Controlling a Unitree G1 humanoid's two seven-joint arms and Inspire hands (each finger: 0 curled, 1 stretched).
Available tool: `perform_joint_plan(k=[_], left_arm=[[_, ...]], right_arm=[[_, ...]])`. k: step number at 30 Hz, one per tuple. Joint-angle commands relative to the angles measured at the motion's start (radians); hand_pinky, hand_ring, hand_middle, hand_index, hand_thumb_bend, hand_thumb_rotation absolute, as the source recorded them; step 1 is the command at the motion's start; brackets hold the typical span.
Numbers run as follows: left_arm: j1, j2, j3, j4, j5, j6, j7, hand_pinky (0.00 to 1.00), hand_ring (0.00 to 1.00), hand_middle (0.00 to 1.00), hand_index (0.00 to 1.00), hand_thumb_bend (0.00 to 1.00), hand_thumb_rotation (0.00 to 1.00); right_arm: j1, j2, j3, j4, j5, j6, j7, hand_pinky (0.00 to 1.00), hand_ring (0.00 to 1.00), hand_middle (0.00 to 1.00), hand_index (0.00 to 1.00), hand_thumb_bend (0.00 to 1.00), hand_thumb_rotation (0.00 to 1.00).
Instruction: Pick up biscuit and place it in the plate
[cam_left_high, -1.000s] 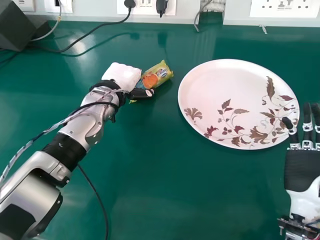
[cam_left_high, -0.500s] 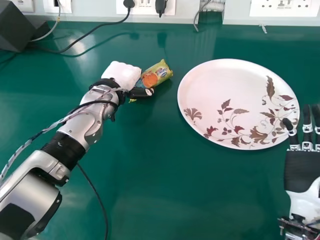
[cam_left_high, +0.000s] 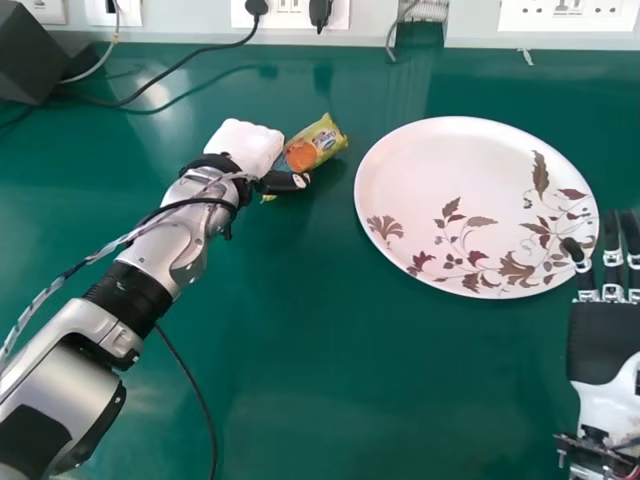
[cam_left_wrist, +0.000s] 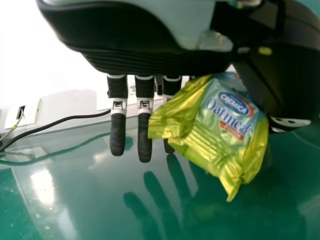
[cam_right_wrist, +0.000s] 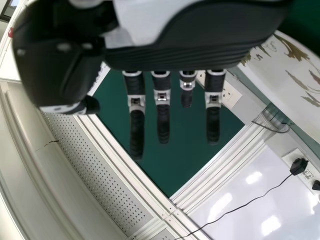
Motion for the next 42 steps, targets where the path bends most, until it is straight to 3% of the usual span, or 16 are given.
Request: perform_joint_plan(k=[1, 3, 9, 18, 20, 23, 26, 42], left_arm=[[0.046, 0.003, -0.005, 0.003, -0.019, -0.012, -0.042, 0.46, 0.54, 0.66, 0.64, 0.56, 0.00], [0.047, 0.008, -0.004, -0.009, -0.021, -0.008, -0.049, 0.46, 0.54, 0.65, 0.64, 0.55, 0.00], [0.047, 0.017, -0.007, -0.027, -0.016, 0.000, -0.049, 0.45, 0.52, 0.62, 0.62, 0.48, 0.00], [0.058, 0.027, 0.006, -0.051, -0.021, -0.003, -0.019, 0.44, 0.49, 0.58, 0.59, 0.41, 0.00], [0.062, 0.029, 0.013, -0.055, -0.026, -0.011, 0.001, 0.43, 0.48, 0.57, 0.59, 0.40, 0.00], [0.070, 0.036, 0.021, -0.067, -0.033, -0.024, 0.024, 0.42, 0.47, 0.56, 0.51, 0.48, 0.10], [0.075, 0.040, 0.029, -0.077, -0.039, -0.029, 0.033, 0.41, 0.46, 0.49, 0.50, 0.51, 0.01], [0.089, 0.066, 0.059, -0.157, -0.038, -0.014, -0.008, 0.39, 0.42, 0.50, 0.52, 0.51, 0.00]], right_arm=[[0.010, 0.070, 0.000, 0.022, 0.007, -0.004, -0.004, 0.60, 0.77, 0.77, 0.64, 0.78, 0.08], [0.008, 0.070, -0.003, 0.027, 0.008, -0.006, -0.002, 0.58, 0.76, 0.77, 0.70, 0.84, 0.09], [0.007, 0.073, 0.001, 0.022, 0.011, -0.003, -0.007, 0.58, 0.75, 0.77, 0.73, 0.87, 0.09], [0.003, 0.072, -0.003, 0.029, 0.016, -0.007, -0.003, 0.53, 0.68, 0.72, 0.71, 0.88, 0.07], [0.005, 0.072, -0.003, 0.027, 0.014, -0.008, -0.004, 0.52, 0.65, 0.69, 0.66, 0.88, 0.06], [0.005, 0.067, -0.004, 0.032, 0.013, -0.011, 0.004, 0.48, 0.61, 0.67, 0.67, 0.87, 0.05], [0.007, 0.066, -0.002, 0.029, 0.016, -0.008, 0.003, 0.47, 0.60, 0.66, 0.66, 0.88, 0.04], [0.007, 0.068, -0.008, 0.036, 0.003, -0.022, -0.004, 0.42, 0.55, 0.62, 0.64, 0.88, 0.00]])
